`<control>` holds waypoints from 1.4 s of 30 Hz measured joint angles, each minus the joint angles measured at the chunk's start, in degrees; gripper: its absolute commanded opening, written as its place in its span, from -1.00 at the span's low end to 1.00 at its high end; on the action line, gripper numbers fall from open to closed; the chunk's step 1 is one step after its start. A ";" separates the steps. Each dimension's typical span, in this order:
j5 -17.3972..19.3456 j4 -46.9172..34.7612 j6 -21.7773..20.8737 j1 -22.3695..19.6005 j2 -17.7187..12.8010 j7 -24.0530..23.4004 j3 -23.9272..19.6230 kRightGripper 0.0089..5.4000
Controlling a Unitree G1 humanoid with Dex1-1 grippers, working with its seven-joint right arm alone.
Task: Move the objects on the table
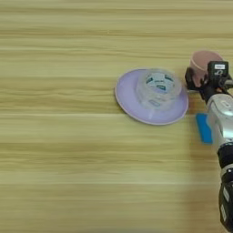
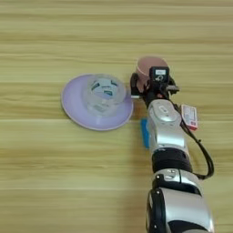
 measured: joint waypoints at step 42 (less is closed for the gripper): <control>3.04 -12.31 4.14 6.86 1.56 2.43 1.39 0.99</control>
